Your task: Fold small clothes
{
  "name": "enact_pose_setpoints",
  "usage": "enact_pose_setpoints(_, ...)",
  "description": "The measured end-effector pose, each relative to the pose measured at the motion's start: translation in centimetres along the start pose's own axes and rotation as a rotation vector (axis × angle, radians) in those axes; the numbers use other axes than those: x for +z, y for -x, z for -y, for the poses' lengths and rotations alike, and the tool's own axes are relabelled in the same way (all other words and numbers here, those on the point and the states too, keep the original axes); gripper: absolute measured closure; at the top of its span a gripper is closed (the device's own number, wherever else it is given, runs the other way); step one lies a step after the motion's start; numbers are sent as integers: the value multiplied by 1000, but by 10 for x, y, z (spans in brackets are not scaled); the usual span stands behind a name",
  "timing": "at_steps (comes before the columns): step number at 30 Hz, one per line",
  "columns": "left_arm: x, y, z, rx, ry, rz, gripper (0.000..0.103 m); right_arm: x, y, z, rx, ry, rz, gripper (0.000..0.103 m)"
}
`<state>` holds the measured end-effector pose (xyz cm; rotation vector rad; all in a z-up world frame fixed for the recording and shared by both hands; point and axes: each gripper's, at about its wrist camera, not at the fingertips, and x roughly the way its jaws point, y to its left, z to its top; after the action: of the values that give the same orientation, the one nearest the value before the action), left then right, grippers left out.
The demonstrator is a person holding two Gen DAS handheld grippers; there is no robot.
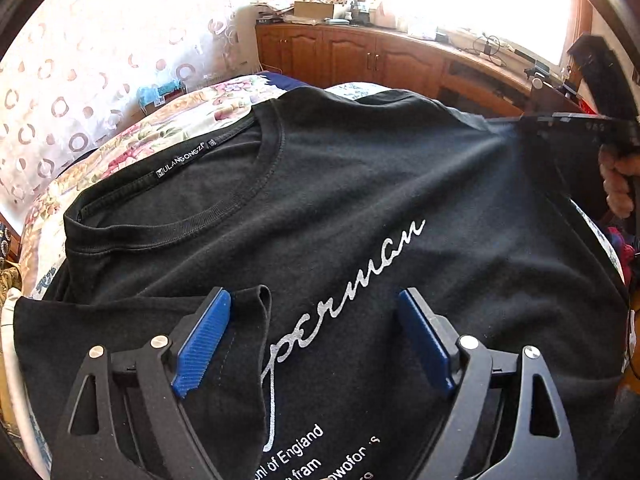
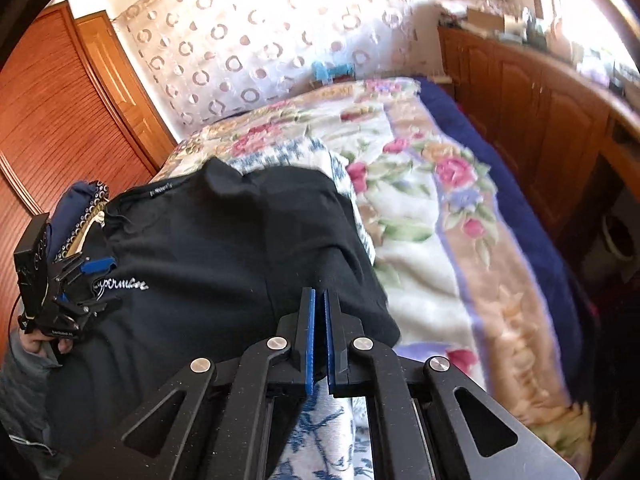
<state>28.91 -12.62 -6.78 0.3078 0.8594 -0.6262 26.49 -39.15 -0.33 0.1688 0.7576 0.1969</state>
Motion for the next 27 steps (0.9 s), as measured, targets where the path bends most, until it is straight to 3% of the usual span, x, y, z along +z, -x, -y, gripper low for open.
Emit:
enact_pose_setpoints(5, 0, 0, -1, -1, 0, 1, 16, 9, 23, -38, -32, 111, 76, 99)
enact_pose_setpoints(9, 0, 0, 0, 0, 0, 3, 16, 13, 29, -75, 14, 190, 96, 99)
enact_pose_setpoints(13, 0, 0, 0, 1, -1, 3, 16, -2, 5, -102, 85, 235, 18, 99)
enact_pose_setpoints(17, -1, 0, 0, 1, 0, 4, 16, -29, -29, -107, 83, 240, -98, 99)
enact_pose_setpoints(20, -1, 0, 0, 1, 0, 4, 16, -35, -34, -99, 62, 215, -117, 99)
enact_pose_setpoints(22, -1, 0, 0, 1, 0, 4, 16, -35, -26, -92, 25, 196, -106, 93)
enact_pose_setpoints(27, -1, 0, 0, 1, 0, 4, 16, -32, 11, -69, -73, 164, -30, 61)
